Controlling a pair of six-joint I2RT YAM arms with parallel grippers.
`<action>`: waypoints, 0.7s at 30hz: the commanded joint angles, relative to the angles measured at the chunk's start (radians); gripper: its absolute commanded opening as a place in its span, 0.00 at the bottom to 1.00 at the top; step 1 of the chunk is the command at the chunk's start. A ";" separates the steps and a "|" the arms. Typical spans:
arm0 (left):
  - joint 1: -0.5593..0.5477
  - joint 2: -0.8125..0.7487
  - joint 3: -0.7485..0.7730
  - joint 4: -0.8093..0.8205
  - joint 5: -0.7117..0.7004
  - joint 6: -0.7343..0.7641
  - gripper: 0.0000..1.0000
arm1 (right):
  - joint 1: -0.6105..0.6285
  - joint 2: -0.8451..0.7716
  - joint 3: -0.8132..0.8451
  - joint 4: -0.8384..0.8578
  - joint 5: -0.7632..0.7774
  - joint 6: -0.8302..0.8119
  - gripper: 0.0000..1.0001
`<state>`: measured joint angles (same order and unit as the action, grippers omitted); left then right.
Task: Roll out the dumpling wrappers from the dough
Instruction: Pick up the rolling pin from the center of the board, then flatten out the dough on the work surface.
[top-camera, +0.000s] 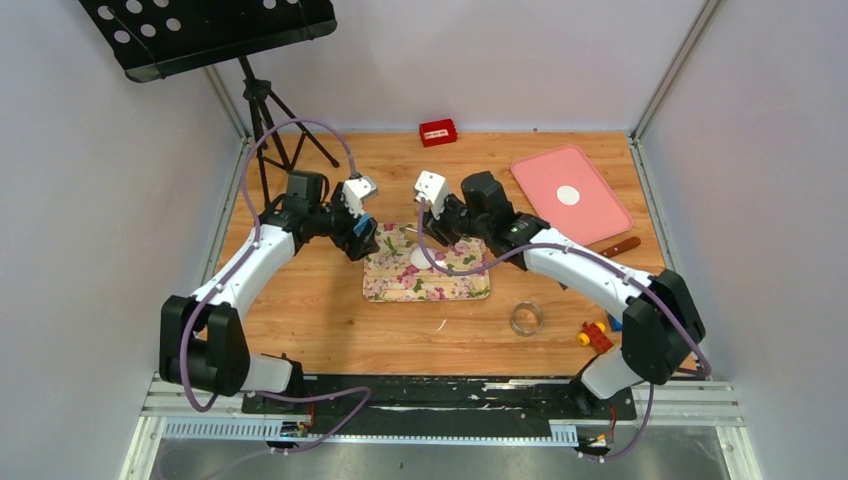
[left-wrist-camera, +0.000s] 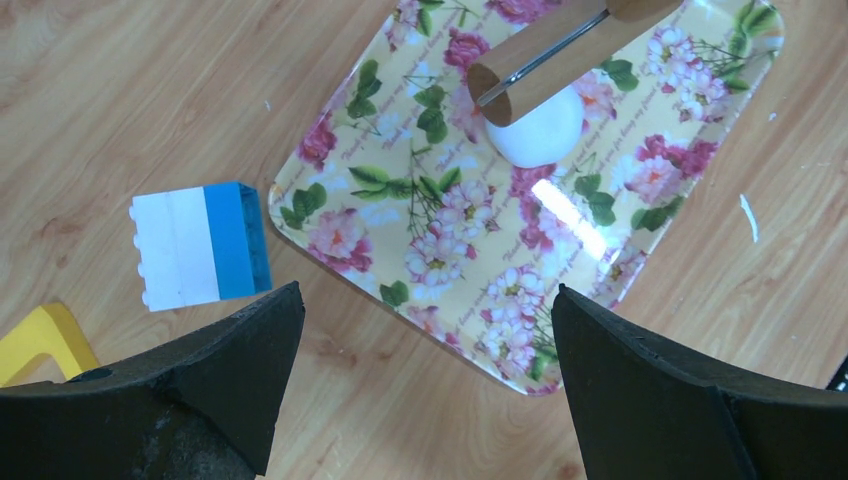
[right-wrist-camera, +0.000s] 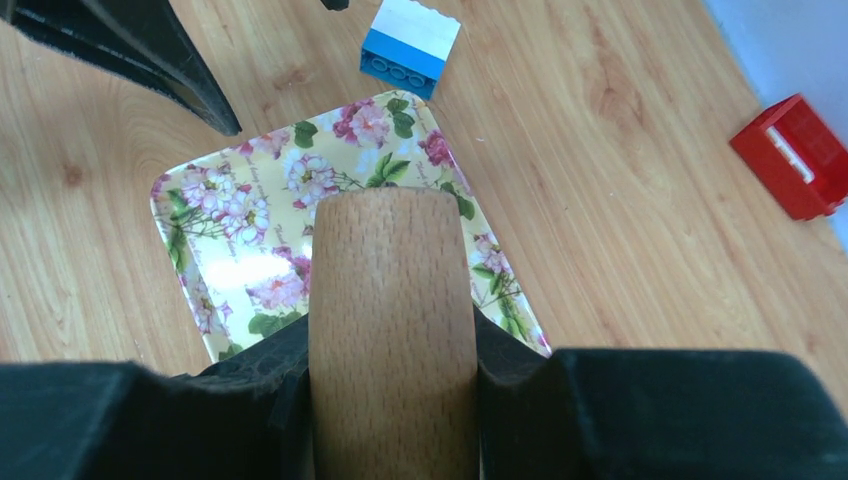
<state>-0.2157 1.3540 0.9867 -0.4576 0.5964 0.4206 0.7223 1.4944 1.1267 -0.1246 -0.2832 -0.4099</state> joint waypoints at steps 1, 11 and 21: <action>-0.001 0.039 0.006 0.104 -0.018 0.010 1.00 | 0.000 0.066 0.104 0.008 0.006 0.076 0.00; 0.000 0.065 -0.087 0.228 -0.038 -0.049 1.00 | 0.000 0.078 0.059 0.002 -0.037 0.106 0.00; -0.001 0.169 -0.049 0.299 -0.144 -0.086 0.94 | 0.000 0.096 0.022 0.000 -0.061 0.094 0.00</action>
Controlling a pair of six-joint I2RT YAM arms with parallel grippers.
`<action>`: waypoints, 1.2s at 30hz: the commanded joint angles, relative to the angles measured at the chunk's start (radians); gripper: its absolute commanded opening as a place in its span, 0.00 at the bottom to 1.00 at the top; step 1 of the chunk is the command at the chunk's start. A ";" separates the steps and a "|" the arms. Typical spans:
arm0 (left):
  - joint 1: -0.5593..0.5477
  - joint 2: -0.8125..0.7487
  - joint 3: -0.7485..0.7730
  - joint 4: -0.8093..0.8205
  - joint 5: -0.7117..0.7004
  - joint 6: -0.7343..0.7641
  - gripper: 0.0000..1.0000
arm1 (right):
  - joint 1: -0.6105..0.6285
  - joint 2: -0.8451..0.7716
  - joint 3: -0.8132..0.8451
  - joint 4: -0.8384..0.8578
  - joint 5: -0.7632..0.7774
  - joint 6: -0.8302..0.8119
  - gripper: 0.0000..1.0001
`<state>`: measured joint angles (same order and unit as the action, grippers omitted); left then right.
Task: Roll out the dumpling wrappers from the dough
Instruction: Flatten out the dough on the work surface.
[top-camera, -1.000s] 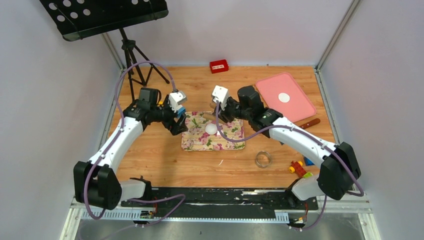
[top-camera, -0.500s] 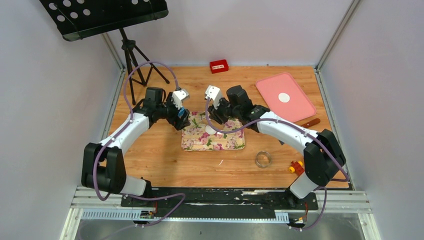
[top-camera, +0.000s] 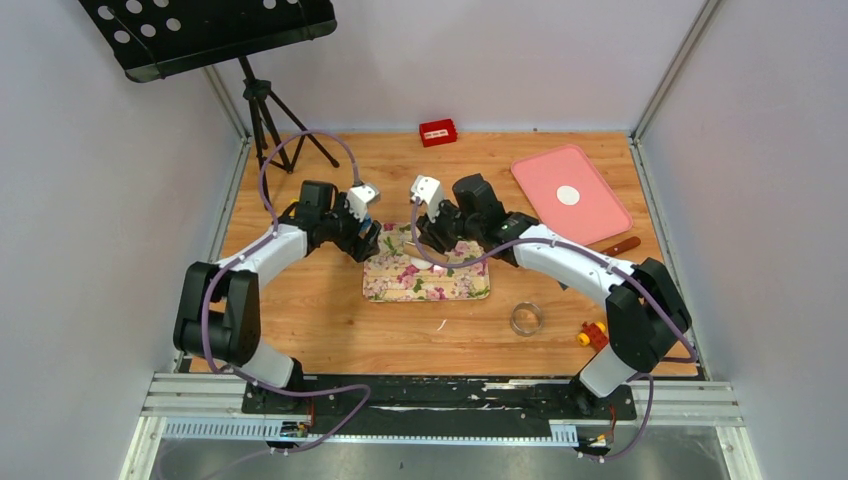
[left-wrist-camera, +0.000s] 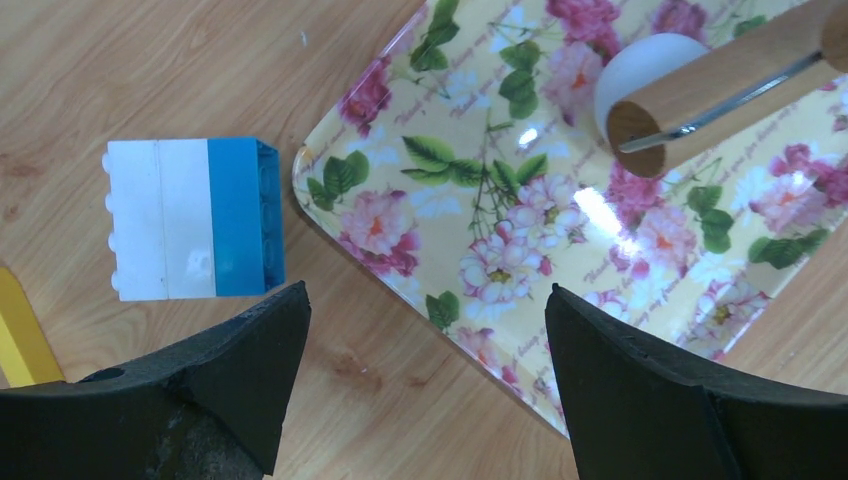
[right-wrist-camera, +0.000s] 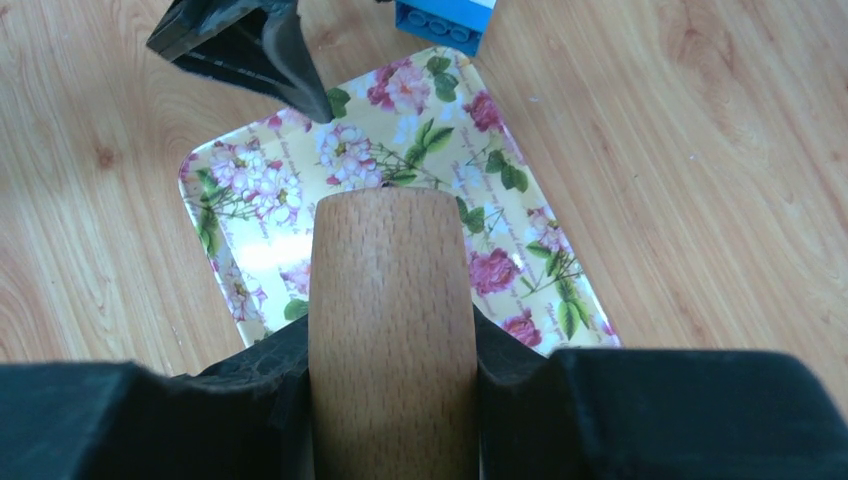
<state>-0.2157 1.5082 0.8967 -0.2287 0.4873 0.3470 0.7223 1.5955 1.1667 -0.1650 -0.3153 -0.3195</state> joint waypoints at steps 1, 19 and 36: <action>-0.001 0.022 0.054 0.071 -0.014 0.006 0.95 | -0.001 -0.007 -0.021 0.040 -0.026 0.002 0.00; -0.086 0.465 0.498 -0.203 0.131 0.444 0.80 | -0.145 -0.126 -0.039 0.010 -0.125 0.039 0.00; -0.086 0.490 0.487 -0.139 0.068 0.378 0.69 | -0.146 -0.153 -0.035 -0.035 -0.222 -0.035 0.00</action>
<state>-0.3042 1.9930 1.3300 -0.3931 0.5537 0.7277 0.5735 1.4742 1.1168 -0.2066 -0.4862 -0.3214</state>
